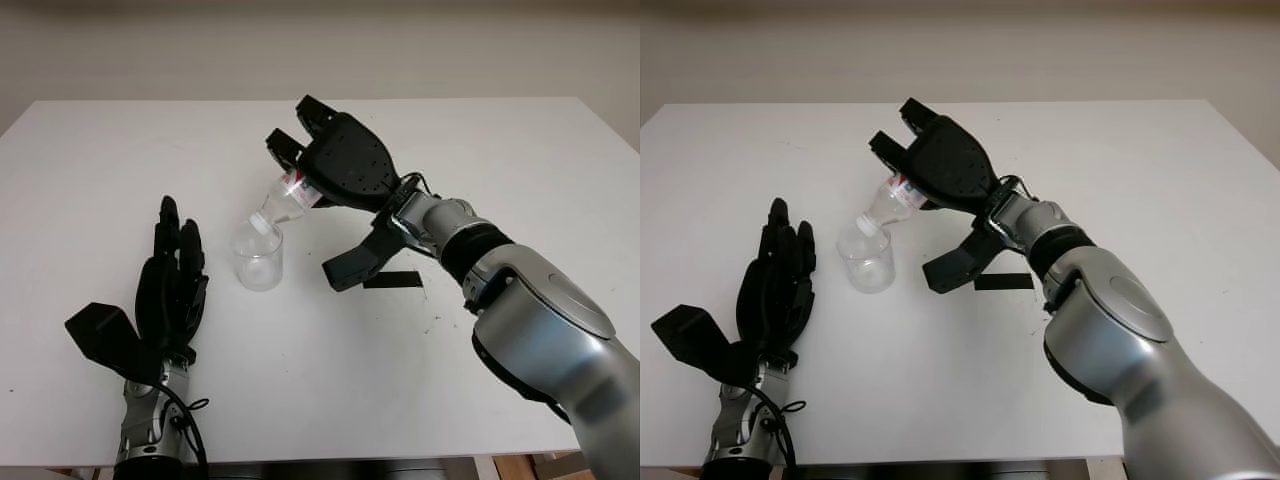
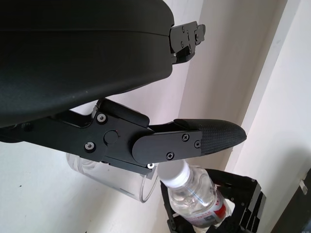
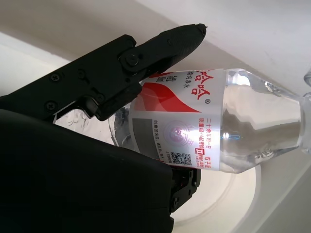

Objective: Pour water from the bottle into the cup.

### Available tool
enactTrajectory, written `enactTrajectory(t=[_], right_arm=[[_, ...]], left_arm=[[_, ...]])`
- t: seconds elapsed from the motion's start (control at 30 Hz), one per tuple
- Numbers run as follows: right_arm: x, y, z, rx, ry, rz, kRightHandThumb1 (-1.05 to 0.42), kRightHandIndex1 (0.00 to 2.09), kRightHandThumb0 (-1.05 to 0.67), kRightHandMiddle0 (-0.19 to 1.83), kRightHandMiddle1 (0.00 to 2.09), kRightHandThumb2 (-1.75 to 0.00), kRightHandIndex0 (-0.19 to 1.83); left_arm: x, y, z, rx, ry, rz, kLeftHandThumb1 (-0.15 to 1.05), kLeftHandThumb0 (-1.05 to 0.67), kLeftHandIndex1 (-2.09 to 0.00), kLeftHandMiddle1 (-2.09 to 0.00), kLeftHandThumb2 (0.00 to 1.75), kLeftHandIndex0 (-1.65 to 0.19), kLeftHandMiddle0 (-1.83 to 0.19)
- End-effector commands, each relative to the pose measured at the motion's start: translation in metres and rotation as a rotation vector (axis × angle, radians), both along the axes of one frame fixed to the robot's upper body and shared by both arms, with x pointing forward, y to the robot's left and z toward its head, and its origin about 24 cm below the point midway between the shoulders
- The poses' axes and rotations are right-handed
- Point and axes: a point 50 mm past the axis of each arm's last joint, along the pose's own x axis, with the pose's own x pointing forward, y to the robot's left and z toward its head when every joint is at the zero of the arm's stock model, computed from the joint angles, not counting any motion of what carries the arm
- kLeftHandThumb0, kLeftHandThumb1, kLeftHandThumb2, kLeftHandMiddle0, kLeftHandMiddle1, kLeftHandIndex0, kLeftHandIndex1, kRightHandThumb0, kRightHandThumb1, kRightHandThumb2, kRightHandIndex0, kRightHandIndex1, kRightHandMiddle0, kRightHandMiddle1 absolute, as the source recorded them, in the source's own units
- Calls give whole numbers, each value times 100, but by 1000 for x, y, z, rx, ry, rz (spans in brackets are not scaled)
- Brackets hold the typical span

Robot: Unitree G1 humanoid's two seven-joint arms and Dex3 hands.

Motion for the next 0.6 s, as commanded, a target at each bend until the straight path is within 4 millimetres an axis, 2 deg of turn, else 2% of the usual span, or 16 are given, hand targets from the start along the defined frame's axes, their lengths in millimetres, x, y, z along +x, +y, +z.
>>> enactTrajectory(t=[0.0, 0.13, 0.27, 0.47, 0.57], right_arm=[[3, 1, 15, 7, -49, 6, -105, 209, -54, 55, 209, -21, 115], [2, -1, 14, 136, 33, 8, -105, 209, -53, 61, 209, -16, 115], [3, -6, 13, 313, 152, -20, -105, 209, -49, 80, 209, -24, 120], [5, -16, 10, 573, 318, -52, -105, 209, -44, 80, 209, -29, 118], [6, -23, 8, 743, 433, -68, -105, 209, -44, 94, 209, -29, 137]], left_arm=[[-13, -3, -26, -24, 106, 3, 105, -76, -6, -6, 49, 18, 18], [-13, -3, -26, -21, 102, 2, 105, -76, -4, -4, 50, 19, 19], [-14, -3, -26, -17, 101, -4, 105, -75, -3, -3, 51, 19, 19], [-15, -2, -27, -20, 110, 2, 105, -75, -3, -4, 51, 18, 19], [-15, -2, -27, -26, 108, -2, 105, -75, -3, -4, 50, 19, 19]])
